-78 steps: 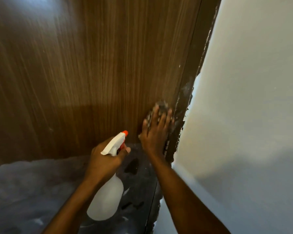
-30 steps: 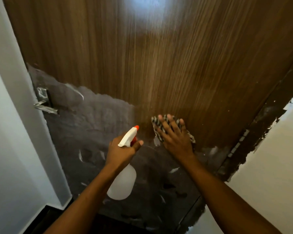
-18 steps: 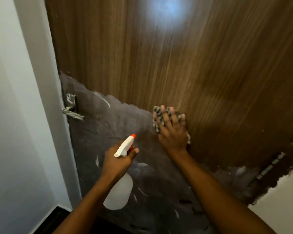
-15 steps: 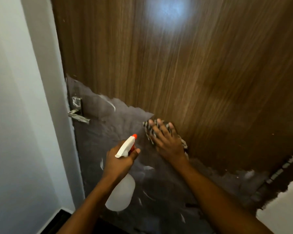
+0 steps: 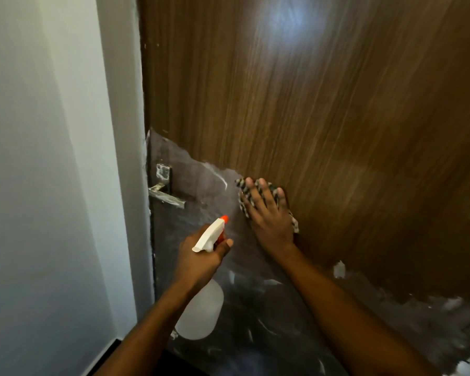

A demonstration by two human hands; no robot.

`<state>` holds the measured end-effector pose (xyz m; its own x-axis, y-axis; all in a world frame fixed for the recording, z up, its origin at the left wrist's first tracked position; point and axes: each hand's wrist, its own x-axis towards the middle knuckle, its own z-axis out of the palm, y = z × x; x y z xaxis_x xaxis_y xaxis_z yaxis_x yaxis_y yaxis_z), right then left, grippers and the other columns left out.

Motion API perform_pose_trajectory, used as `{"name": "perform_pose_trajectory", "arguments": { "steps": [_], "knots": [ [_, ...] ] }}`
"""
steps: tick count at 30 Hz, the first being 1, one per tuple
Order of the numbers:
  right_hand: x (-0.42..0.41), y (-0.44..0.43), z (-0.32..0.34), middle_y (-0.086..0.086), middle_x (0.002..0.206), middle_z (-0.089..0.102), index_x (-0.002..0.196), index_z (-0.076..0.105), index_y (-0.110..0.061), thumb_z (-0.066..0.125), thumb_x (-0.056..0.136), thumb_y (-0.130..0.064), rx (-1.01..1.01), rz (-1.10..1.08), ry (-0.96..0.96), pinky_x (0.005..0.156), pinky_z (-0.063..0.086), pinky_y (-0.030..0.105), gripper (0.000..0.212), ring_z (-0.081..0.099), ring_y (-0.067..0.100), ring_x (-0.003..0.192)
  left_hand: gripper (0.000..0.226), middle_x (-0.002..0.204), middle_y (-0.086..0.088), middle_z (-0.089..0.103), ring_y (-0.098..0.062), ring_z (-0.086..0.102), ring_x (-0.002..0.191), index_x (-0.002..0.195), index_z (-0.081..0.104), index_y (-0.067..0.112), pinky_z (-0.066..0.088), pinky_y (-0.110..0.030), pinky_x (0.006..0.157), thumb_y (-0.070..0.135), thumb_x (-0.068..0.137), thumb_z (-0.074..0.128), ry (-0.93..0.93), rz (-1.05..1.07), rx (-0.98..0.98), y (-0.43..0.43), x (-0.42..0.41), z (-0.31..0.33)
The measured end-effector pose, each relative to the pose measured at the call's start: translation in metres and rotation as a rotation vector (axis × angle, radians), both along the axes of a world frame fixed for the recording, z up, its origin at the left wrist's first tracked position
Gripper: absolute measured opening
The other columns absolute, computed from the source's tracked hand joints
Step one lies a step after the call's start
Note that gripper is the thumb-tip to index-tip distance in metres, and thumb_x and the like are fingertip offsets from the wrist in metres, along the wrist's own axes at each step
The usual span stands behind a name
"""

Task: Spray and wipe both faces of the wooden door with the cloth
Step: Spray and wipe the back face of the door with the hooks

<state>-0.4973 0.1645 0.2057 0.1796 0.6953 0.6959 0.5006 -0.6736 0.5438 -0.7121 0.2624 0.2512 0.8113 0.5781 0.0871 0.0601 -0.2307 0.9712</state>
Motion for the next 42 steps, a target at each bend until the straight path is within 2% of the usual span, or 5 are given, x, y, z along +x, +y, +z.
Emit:
{"name": "perform_pose_trajectory", "arguments": {
  "steps": [7,16,23,31,42],
  "knots": [
    [0.008,-0.031,-0.027,0.007,0.162,0.028,0.151,0.040,-0.021,0.034,0.105,-0.031,-0.133,0.128,-0.018,0.122,0.010,0.052,0.048,0.020,0.030,0.151,0.056,0.124,-0.008,0.060,-0.019,0.058,0.103,0.130,0.049,0.018,0.048,-0.034,0.091,0.034,0.080,0.070,0.050,0.034,-0.036,0.044,-0.011,-0.011],
    [-0.019,0.071,0.039,0.010,0.156,0.039,0.146,0.050,-0.022,0.047,0.099,-0.034,0.205,0.034,-0.023,0.118,0.004,0.059,0.048,0.028,0.036,0.145,0.049,0.118,-0.012,0.063,-0.026,0.061,0.103,0.121,0.055,0.011,0.050,-0.038,0.091,0.034,0.080,0.070,0.046,0.108,0.018,0.093,-0.012,-0.007],
    [-0.018,0.108,0.002,0.008,0.164,0.020,0.152,0.038,-0.023,0.033,0.102,-0.029,-0.229,0.073,-0.052,0.122,-0.004,0.055,0.051,0.014,0.033,0.151,0.053,0.124,-0.012,0.061,-0.029,0.061,0.106,0.126,0.053,0.013,0.050,-0.045,0.095,0.035,0.080,0.069,0.087,0.102,-0.084,0.121,-0.008,-0.016],
    [-0.024,0.141,0.036,0.007,0.162,0.025,0.152,0.039,-0.025,0.051,0.098,-0.037,-0.075,0.056,-0.040,0.122,0.005,0.055,0.057,0.021,0.032,0.150,0.043,0.121,-0.014,0.062,-0.029,0.063,0.101,0.120,0.056,0.011,0.050,-0.044,0.094,0.029,0.082,0.067,0.073,0.121,-0.149,0.166,-0.009,-0.021],
    [-0.028,0.287,0.106,0.006,0.164,0.021,0.154,0.034,-0.019,0.028,0.103,-0.048,-0.560,0.133,0.010,0.123,-0.007,0.050,0.058,0.008,0.029,0.153,0.048,0.126,-0.011,0.059,-0.028,0.060,0.107,0.126,0.052,0.013,0.047,-0.037,0.094,0.032,0.084,0.063,0.050,0.203,-0.051,0.236,-0.010,0.000]
  ]
}}
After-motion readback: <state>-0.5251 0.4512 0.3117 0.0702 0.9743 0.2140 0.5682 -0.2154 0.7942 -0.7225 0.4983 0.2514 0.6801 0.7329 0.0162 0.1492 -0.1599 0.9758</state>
